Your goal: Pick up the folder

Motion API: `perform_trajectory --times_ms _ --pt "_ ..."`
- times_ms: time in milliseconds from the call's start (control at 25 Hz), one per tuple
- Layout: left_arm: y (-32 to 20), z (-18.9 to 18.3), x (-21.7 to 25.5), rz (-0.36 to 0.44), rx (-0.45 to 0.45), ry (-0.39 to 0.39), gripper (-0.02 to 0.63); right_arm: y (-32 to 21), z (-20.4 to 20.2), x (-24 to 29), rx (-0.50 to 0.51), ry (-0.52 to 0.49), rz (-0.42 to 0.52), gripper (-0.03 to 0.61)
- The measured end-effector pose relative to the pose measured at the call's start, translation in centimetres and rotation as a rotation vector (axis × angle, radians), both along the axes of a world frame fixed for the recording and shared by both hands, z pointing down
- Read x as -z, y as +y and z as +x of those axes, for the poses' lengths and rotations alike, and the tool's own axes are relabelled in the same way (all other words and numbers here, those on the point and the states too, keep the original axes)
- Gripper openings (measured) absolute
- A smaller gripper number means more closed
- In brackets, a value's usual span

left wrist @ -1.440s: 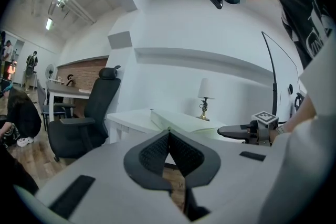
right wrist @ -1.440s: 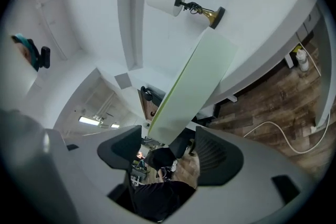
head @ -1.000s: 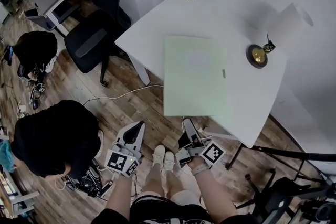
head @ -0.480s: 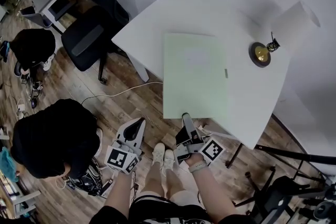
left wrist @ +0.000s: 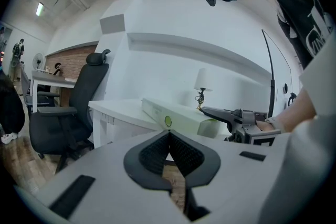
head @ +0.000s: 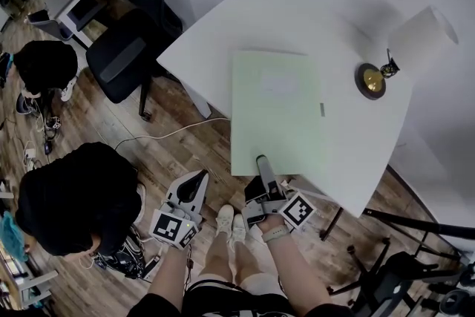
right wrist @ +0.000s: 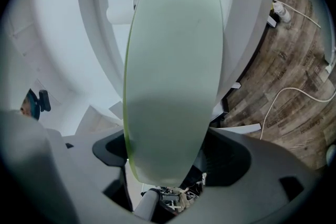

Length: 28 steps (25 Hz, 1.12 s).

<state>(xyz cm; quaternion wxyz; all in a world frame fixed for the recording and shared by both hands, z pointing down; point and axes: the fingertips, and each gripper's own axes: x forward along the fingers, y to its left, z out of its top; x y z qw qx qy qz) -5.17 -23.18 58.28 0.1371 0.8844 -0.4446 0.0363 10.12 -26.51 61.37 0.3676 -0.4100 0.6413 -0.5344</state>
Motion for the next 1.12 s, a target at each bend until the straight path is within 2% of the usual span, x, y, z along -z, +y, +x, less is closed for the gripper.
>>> perform_trajectory --times_ms 360,560,600,680,1120 --pt "0.6 -0.3 -1.2 -0.025 0.001 0.005 0.014 -0.5 -0.6 -0.3 -0.012 -0.119 0.037 0.373" --pt "1.1 -0.5 -1.2 -0.034 0.006 0.009 0.014 -1.1 -0.5 0.2 -0.014 -0.084 0.044 0.366" --pt "1.3 -0.6 -1.3 -0.031 0.003 0.008 0.014 -1.0 -0.6 0.1 -0.013 -0.077 0.04 0.338" --pt "1.5 -0.7 -1.3 -0.025 -0.002 0.007 0.014 -1.0 -0.6 0.1 -0.012 -0.062 0.039 0.325" --pt "0.9 -2.0 0.8 0.017 0.015 0.015 0.014 -0.4 0.1 1.2 0.019 0.03 0.012 0.305"
